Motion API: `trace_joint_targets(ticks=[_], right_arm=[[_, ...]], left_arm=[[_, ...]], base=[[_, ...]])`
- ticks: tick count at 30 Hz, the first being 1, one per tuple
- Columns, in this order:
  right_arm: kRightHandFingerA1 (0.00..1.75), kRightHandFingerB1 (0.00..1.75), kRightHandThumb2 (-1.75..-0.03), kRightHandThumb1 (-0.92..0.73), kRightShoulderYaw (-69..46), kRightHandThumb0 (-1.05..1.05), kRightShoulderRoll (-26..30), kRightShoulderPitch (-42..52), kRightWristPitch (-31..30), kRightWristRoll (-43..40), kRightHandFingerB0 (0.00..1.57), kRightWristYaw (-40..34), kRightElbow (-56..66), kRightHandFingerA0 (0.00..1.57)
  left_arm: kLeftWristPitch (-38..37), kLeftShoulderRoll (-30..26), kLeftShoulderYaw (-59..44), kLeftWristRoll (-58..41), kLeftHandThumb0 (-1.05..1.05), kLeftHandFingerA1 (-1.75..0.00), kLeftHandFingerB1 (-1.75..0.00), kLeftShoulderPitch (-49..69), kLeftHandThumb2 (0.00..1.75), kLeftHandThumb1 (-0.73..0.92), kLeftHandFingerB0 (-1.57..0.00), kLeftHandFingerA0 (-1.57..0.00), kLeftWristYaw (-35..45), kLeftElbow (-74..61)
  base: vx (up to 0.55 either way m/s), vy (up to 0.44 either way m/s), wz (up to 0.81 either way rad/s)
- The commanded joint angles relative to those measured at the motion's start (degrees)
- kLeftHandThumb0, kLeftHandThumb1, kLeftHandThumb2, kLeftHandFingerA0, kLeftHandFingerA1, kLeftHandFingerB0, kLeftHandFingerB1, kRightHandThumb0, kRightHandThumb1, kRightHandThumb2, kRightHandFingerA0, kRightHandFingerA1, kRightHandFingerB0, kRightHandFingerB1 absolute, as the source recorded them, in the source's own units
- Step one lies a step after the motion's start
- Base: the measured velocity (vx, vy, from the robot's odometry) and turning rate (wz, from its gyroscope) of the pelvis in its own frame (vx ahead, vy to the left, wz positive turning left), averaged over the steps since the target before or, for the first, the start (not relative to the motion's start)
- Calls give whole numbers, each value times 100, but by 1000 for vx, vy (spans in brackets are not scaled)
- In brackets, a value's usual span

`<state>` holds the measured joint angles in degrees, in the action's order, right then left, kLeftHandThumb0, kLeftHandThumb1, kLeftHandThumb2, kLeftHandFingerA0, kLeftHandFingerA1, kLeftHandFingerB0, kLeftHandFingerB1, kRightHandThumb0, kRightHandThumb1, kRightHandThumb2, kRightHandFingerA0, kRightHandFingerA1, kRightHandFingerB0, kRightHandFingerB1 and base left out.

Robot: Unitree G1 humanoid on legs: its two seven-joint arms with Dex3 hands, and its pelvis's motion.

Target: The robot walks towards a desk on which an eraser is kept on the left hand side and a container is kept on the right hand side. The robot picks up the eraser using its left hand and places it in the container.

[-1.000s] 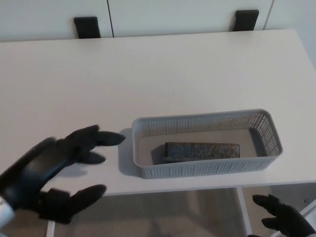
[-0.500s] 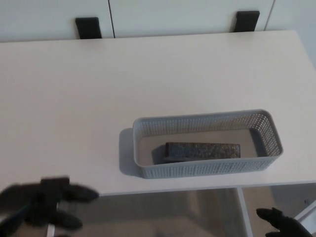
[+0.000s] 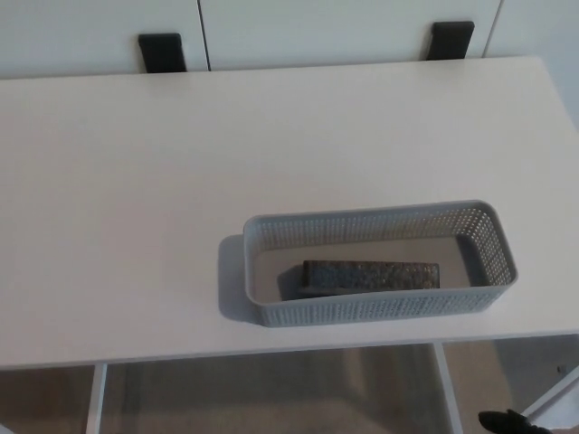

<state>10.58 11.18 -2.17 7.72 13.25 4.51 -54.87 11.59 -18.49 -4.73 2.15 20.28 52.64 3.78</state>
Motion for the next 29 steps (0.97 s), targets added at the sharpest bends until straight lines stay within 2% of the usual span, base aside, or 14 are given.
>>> trace_joint_targets(ticks=[1, 2, 5, 6, 7, 8, 10, 11, 12, 16, 17, 18, 21, 29], right_arm=[[51, 51, -107, -56, -222, -36, 96, 357, 861, -195, 0, -124, 64, 1], [51, 51, -107, -56, -239, -36, 103, 340, 854, -212, 0, -114, 101, 1], [51, 51, -108, -57, -328, -36, 164, 197, 806, -286, 0, -58, 122, 1], [51, 51, -108, -57, -334, -36, 182, 137, 786, -276, 0, -76, 118, 1], [51, 51, -108, -56, -338, -36, 182, 72, 768, -272, 0, -87, 107, 1], [51, 51, -108, -57, -330, -36, 184, 31, 747, -260, 0, -85, 139, 1], [51, 51, -109, -58, -322, -35, 176, -2, 719, -251, 0, -68, 171, 1], [51, 51, -109, -57, -320, -36, 166, 25, 764, -257, 0, -54, 189, 1], [51, 52, -109, -57, -332, -36, 156, 39, 793, -266, 0, -63, 198, 1], [52, 51, -108, -57, -460, -35, 51, 136, 810, -342, 0, -206, 274, 1], [43, 23, -63, -68, -558, -54, 5, 139, 837, -422, 6, -249, 304, 10], [42, 29, -61, -70, -687, -58, -43, 175, 927, -523, 3, -333, 363, 10], [40, 23, -87, -45, -1198, -66, -339, 397, 989, -991, 0, -517, 679, 0], [9, 0, -86, -66, -2259, -57, -939, 1562, 807, -2110, 0, -99, 2407, 0]], left_arm=[[-1512, -382, 665, 1633, -104, -81, -75, -1712, 95, 58, -12, -20, -3423, 4357], [-1471, -432, 369, 1397, -101, -78, -67, -1828, 115, 64, -1, -17, -3699, 4685], [-1491, -489, 88, 1104, -104, -75, -62, -2014, 118, 69, -6, -9, -3841, 5003], [-1479, -371, -360, 652, -105, -92, -72, -1948, 68, 88, 0, 0, -3710, 4871], [-1475, -277, -649, 347, -104, -74, -61, -1911, 106, 61, 0, -5, -3599, 4759], [-1545, -309, -606, 383, -102, -78, -75, -1934, 69, 91, 0, 0, -3592, 4779], [-1744, -356, -527, 442, -102, -82, -66, -1958, 68, 91, 0, 0, -3573, 4895], [-2029, -337, -520, 415, -105, -67, -57, -1863, 120, 68, 0, 0, -3471, 4908], [-2133, -344, -445, 495, -105, -73, -61, -1831, 118, 67, -10, 0, -3533, 4927], [-2208, -368, -288, 626, -105, -78, -66, -1760, 116, 65, 0, -9, -3654, 4977], [-2201, -404, -206, 692, -105, -78, -67, -1772, 116, 67, -2, -10, -3652, 4924], [-2238, -408, -176, 690, -105, -76, -65, -1831, 117, 66, -2, -7, -3666, 5028], [-2316, -437, -171, 636, -105, -74, -62, -1825, 115, 65, -6, -1, -3633, 5059], [-2531, -545, -152, 589, -105, -76, -67, -1962, 116, 66, -4, -4, -3652, 5174]], base=[[0, 0, 0], [0, 0, 0], [0, 0, 0], [0, 0, 0], [0, 0, 0], [0, 0, 0], [0, 0, 0], [0, 0, 0], [0, 0, 0], [0, 0, 0], [0, 0, 0], [0, 0, 0], [0, 0, 0], [0, 0, 0]])
